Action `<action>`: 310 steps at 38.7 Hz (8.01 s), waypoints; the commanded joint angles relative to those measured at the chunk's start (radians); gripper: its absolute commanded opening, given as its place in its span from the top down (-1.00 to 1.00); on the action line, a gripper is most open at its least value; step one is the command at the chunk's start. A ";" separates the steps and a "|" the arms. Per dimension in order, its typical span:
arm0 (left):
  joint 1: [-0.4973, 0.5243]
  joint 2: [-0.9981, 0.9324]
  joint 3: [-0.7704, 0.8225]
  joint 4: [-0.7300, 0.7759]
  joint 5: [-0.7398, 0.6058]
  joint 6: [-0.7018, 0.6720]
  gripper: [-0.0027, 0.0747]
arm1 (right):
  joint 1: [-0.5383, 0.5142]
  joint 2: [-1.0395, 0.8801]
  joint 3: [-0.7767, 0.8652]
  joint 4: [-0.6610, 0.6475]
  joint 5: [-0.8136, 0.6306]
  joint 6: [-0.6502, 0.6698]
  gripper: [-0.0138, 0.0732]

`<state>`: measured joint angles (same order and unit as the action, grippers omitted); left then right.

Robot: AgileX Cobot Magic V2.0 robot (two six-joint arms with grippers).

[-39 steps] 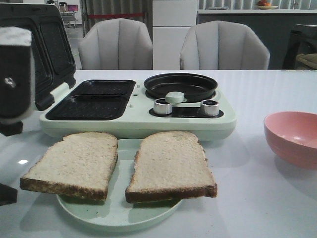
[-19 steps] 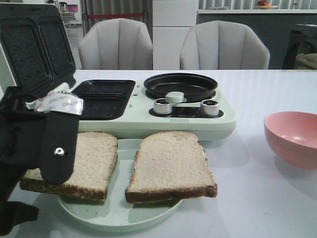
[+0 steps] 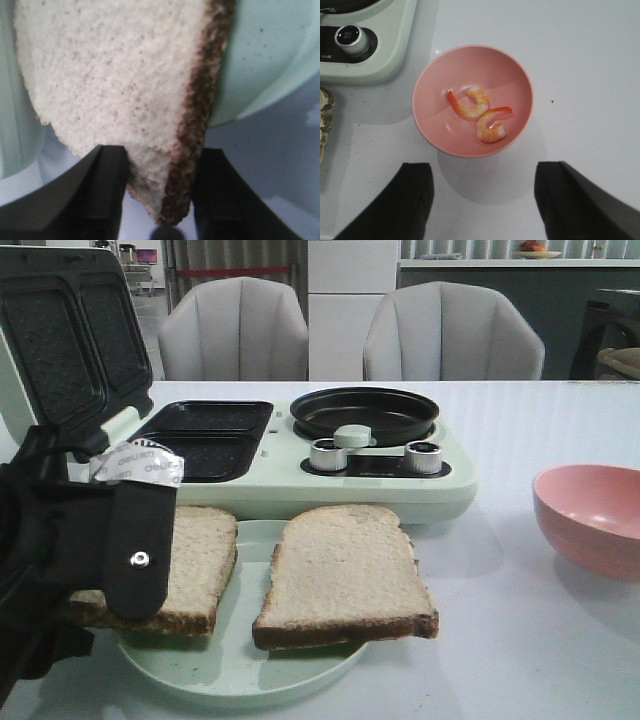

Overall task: Make breakfast with bread and shrimp
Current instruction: 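Reach the left gripper to the nearer bread slice and grasp it, then lift the bread with the left gripper and lay it on the waffle plate, then withdraw the left gripper from the sandwich maker, then reach the right gripper to the remaining bread slice and grasp it, then carry the bread with the right gripper onto the first slice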

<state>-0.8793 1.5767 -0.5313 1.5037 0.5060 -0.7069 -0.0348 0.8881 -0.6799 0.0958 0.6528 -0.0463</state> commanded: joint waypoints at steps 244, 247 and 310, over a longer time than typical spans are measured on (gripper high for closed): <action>0.294 -0.889 -0.267 -1.193 0.263 0.495 -0.30 | 0.327 0.720 -0.148 0.959 0.008 -0.530 -0.56; 0.294 -0.889 -0.267 -1.193 0.263 0.495 -0.30 | 0.327 0.752 -0.171 0.959 0.009 -0.530 -0.56; 0.294 -0.889 -0.267 -1.175 0.263 0.495 -0.30 | 0.348 0.580 -0.350 1.051 0.011 -0.546 0.55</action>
<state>-0.5776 0.6909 -0.7713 0.3076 0.8445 -0.2089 0.3005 1.4993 -0.9624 1.0648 0.7051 -0.5681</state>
